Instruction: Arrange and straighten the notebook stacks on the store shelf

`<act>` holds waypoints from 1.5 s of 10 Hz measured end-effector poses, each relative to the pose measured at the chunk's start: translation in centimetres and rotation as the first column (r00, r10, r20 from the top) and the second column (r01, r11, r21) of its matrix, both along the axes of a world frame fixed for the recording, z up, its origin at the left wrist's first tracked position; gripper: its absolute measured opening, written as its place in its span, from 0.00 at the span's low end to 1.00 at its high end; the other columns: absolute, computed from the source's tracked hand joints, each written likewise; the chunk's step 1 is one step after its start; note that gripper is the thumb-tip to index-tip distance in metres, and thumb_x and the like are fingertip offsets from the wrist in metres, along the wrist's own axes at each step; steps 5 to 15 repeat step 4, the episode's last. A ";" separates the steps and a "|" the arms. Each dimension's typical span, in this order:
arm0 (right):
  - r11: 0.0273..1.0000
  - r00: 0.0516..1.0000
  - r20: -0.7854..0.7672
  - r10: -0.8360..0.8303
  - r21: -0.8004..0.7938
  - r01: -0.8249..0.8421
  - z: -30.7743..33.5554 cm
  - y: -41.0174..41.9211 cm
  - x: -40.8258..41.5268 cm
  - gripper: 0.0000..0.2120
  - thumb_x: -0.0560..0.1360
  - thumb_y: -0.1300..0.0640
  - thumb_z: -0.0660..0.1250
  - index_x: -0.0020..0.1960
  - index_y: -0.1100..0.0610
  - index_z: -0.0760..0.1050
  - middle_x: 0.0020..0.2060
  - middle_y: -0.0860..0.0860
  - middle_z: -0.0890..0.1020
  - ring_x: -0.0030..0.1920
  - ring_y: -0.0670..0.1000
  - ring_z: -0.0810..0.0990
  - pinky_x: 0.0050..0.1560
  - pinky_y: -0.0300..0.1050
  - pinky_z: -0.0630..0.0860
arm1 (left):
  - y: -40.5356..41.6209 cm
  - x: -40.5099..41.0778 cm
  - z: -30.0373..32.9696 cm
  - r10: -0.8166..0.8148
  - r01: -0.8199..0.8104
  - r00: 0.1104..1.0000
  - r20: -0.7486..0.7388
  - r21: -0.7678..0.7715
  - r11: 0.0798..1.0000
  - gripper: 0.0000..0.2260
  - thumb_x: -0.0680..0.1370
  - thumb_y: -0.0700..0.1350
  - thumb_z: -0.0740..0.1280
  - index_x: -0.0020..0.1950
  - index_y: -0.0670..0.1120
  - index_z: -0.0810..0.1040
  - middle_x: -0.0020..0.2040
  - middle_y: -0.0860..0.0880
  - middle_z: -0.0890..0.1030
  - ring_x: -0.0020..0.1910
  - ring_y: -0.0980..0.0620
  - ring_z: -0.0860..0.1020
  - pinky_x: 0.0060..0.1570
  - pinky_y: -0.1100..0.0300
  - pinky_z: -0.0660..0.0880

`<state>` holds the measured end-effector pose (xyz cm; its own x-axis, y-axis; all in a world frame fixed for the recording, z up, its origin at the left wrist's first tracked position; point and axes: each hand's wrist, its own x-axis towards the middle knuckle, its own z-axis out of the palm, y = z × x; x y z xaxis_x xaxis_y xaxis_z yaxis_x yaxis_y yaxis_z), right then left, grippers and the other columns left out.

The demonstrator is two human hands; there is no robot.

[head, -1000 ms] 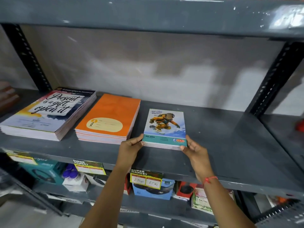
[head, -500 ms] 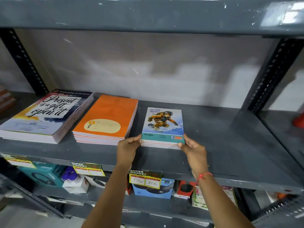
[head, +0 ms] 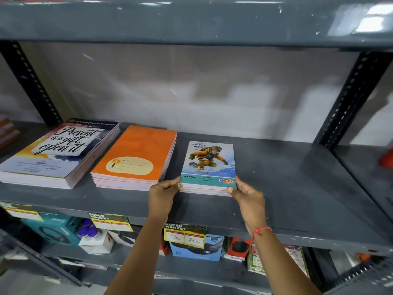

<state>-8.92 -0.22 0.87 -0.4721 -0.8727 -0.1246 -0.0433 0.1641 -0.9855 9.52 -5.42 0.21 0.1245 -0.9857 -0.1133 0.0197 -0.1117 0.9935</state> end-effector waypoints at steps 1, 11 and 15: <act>1.000 1.000 0.000 -0.005 -0.007 0.005 0.1 0.0 -0.1 0.24 0.72 0.63 0.68 0.67 0.58 0.69 0.62 0.54 0.79 0.52 0.46 0.77 0.56 0.39 0.75 | 0.0 0.0 -0.1 0.001 0.000 0.999 0.048 -0.019 1.000 0.13 0.75 0.36 0.66 0.59 0.37 0.79 0.52 0.48 0.79 0.54 0.50 0.74 0.58 0.56 0.75; 0.996 0.961 -0.269 0.063 0.081 -0.043 1.8 4.7 1.9 0.19 0.78 0.54 0.58 0.69 0.51 0.68 0.62 0.54 0.79 0.55 0.51 0.79 0.49 0.38 0.76 | 2.6 1.1 0.8 -0.074 0.106 0.903 0.424 -0.052 0.993 0.11 0.79 0.39 0.61 0.57 0.42 0.81 0.54 0.40 0.83 0.44 0.50 0.78 0.47 0.60 0.74; 0.996 0.961 -0.269 0.063 0.081 -0.043 1.8 4.7 1.9 0.19 0.78 0.54 0.58 0.69 0.51 0.68 0.62 0.54 0.79 0.55 0.51 0.79 0.49 0.38 0.76 | 2.6 1.1 0.8 -0.074 0.106 0.903 0.424 -0.052 0.993 0.11 0.79 0.39 0.61 0.57 0.42 0.81 0.54 0.40 0.83 0.44 0.50 0.78 0.47 0.60 0.74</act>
